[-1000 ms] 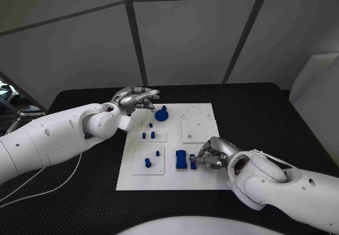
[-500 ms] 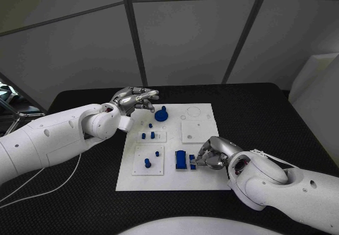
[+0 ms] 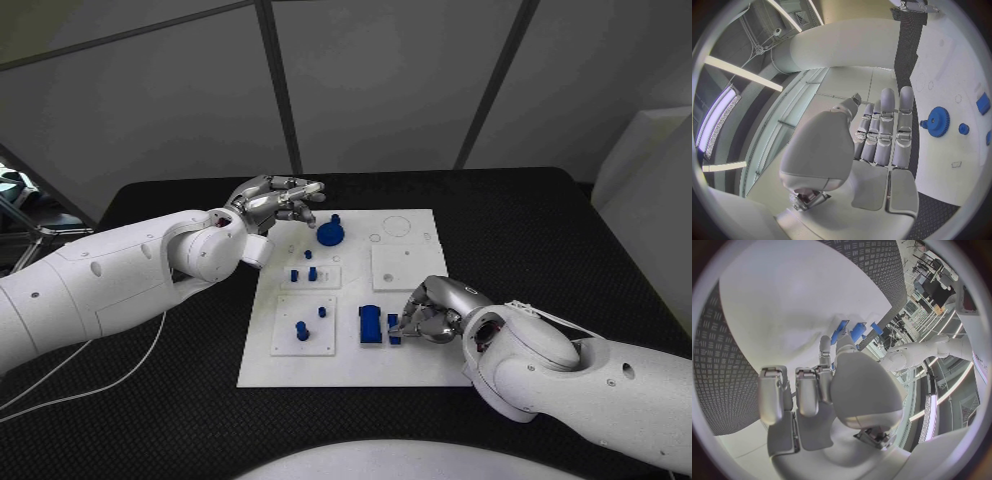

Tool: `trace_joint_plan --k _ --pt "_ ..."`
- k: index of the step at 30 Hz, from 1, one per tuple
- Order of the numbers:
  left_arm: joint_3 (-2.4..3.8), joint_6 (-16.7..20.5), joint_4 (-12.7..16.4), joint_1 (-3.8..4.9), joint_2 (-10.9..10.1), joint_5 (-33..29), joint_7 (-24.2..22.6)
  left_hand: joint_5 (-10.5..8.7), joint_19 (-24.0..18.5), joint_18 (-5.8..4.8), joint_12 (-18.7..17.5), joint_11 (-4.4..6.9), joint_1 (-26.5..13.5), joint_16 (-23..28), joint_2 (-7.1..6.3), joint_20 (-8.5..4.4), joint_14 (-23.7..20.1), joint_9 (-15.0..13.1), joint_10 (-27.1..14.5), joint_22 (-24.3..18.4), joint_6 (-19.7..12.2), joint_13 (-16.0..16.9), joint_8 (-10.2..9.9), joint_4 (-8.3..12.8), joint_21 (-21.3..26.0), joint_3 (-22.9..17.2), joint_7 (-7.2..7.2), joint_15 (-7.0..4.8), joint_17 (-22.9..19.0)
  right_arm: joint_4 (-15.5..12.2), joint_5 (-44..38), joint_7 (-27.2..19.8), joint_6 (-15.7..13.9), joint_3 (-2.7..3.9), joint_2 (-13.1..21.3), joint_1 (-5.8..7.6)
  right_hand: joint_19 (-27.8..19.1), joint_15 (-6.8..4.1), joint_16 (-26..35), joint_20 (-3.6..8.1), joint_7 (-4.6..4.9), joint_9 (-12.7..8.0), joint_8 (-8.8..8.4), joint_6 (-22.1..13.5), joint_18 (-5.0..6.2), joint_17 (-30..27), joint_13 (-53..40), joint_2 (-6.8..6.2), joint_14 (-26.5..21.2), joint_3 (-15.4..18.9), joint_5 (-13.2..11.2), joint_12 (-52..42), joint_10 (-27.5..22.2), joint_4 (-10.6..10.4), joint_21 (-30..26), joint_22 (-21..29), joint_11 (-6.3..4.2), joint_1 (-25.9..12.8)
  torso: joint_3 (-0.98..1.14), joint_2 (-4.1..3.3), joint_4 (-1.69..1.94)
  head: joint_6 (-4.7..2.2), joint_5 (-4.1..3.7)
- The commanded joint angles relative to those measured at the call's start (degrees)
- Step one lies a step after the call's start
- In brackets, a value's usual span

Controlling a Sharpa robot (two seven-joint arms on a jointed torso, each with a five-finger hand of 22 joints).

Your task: Assemble the parts on the task board

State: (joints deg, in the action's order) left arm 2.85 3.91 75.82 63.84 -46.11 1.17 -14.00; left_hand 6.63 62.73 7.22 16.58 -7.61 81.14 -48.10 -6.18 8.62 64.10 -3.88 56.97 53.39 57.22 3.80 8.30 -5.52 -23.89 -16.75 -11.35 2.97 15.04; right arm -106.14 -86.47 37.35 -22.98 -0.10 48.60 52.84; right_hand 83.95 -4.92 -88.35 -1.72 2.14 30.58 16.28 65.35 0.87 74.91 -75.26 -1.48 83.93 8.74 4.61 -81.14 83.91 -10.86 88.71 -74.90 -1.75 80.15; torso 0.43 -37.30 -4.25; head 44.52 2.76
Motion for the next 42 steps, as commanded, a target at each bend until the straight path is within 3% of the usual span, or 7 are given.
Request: trace_joint_plan --k 1,15,22,27,36,39,42 --pt "0.05 -0.65 0.06 0.10 0.00 0.09 -0.14 0.05 -0.50 3.19 0.31 0.04 0.23 0.37 0.49 -0.06 -0.47 0.05 -0.51 -0.08 -0.51 0.03 0.29 0.33 0.25 0.01 0.03 -0.03 -0.05 0.04 -1.93 -0.75 2.39 -0.04 -0.12 0.03 4.88 -0.41 0.00 0.33 -0.34 0.30 0.44 0.11 -0.42 12.22 -9.04 0.59 5.46 -0.13 -1.27 0.45 3.08 0.85 -0.21 -14.14 -0.44 1.36 0.01 0.03 -0.03 0.06 -0.10" --pt "0.05 -0.71 0.08 0.09 -0.05 0.09 -0.07 0.05 -0.50 3.19 0.32 0.03 0.27 0.37 0.50 -0.06 -0.49 0.05 -0.55 -0.09 -0.54 0.02 0.30 0.38 0.26 -0.01 0.02 -0.02 -0.07 -0.99 -3.59 -1.30 0.02 -0.04 0.64 0.01 4.93 -0.43 0.08 0.38 -0.32 0.97 0.92 0.14 -0.44 12.11 -9.07 0.90 5.44 1.01 -0.90 0.43 3.13 -0.27 -0.16 -14.18 -0.44 -1.08 0.07 0.03 -0.11 -0.23 0.12" --pt "0.05 -0.70 -0.10 0.08 0.09 0.09 -0.05 0.05 -0.49 3.19 0.33 0.03 0.34 0.37 0.49 -0.06 -0.50 0.05 -0.58 -0.10 -0.57 0.02 0.30 0.46 0.27 -0.03 0.01 -0.02 -0.09 -2.38 -4.18 -2.90 -3.11 -0.01 1.72 0.01 4.89 -0.27 0.34 0.26 -0.11 1.63 1.12 -0.47 -0.42 11.68 -8.86 -0.42 5.35 3.94 -0.61 0.84 3.01 -3.78 -0.22 -14.15 -0.24 -6.19 0.04 0.13 -0.09 -0.53 -0.13" --pt "0.04 -0.48 -0.30 0.07 0.37 0.09 -0.23 0.05 -0.49 3.19 0.34 0.03 0.35 0.37 0.49 -0.06 -0.51 0.05 -0.58 -0.10 -0.57 0.02 0.31 0.47 0.27 -0.03 0.01 -0.02 -0.09 -2.36 -0.23 -12.55 -5.09 0.10 3.29 0.07 3.88 0.11 0.99 0.04 0.70 1.25 -0.43 -3.12 -0.04 10.62 -8.06 -0.91 5.11 4.20 -1.41 2.28 2.39 -5.81 -1.57 -13.34 0.37 -8.16 -0.06 0.18 0.00 -1.09 -0.49" --pt "0.04 1.47 -0.64 0.00 0.71 0.09 -1.66 0.06 -0.56 3.17 0.45 0.05 0.43 0.42 0.50 -0.04 -0.65 0.02 -0.49 -0.12 -0.48 0.05 0.39 0.56 0.32 -0.05 0.05 -0.01 -0.14 6.01 25.78 -36.61 -4.30 2.21 3.64 2.93 -6.92 2.60 10.66 -2.31 4.29 -2.17 -6.79 -9.39 3.79 -2.40 3.19 2.19 1.59 2.33 2.87 20.89 -6.35 -1.53 -16.65 -4.28 3.38 2.54 -0.52 0.92 -0.09 -3.29 -0.96" --pt "0.04 2.71 -0.94 0.00 0.91 0.09 -2.72 0.07 -0.66 3.17 0.62 0.11 0.61 0.45 0.55 -0.05 -0.79 -0.01 -0.30 -0.14 -0.31 0.08 0.54 0.73 0.37 -0.15 0.12 -0.04 -0.20 10.03 35.74 -41.82 -3.38 2.36 2.93 4.45 -16.81 3.39 24.41 -2.92 4.97 -3.44 -8.21 -9.93 6.88 -17.52 17.43 3.04 -3.99 2.24 3.09 42.59 -17.06 -0.17 -31.65 4.84 3.84 5.46 -0.71 1.33 -0.01 -4.29 -0.95" --pt "0.04 4.26 -1.52 -0.01 1.18 0.08 -4.35 0.06 -0.79 3.16 0.82 0.18 0.58 0.51 0.56 -0.04 -0.97 -0.04 -0.03 -0.16 -0.12 0.11 0.71 0.78 0.44 -0.17 0.21 -0.05 -0.27 15.23 44.84 -46.81 -1.99 2.46 1.41 5.92 -26.45 4.25 43.38 -3.67 6.00 -5.15 -9.47 -9.51 9.70 -34.95 25.72 4.53 -10.54 2.34 2.42 51.16 -20.68 0.34 -49.28 16.16 4.71 7.68 -0.92 1.79 -0.21 -5.54 -0.82"
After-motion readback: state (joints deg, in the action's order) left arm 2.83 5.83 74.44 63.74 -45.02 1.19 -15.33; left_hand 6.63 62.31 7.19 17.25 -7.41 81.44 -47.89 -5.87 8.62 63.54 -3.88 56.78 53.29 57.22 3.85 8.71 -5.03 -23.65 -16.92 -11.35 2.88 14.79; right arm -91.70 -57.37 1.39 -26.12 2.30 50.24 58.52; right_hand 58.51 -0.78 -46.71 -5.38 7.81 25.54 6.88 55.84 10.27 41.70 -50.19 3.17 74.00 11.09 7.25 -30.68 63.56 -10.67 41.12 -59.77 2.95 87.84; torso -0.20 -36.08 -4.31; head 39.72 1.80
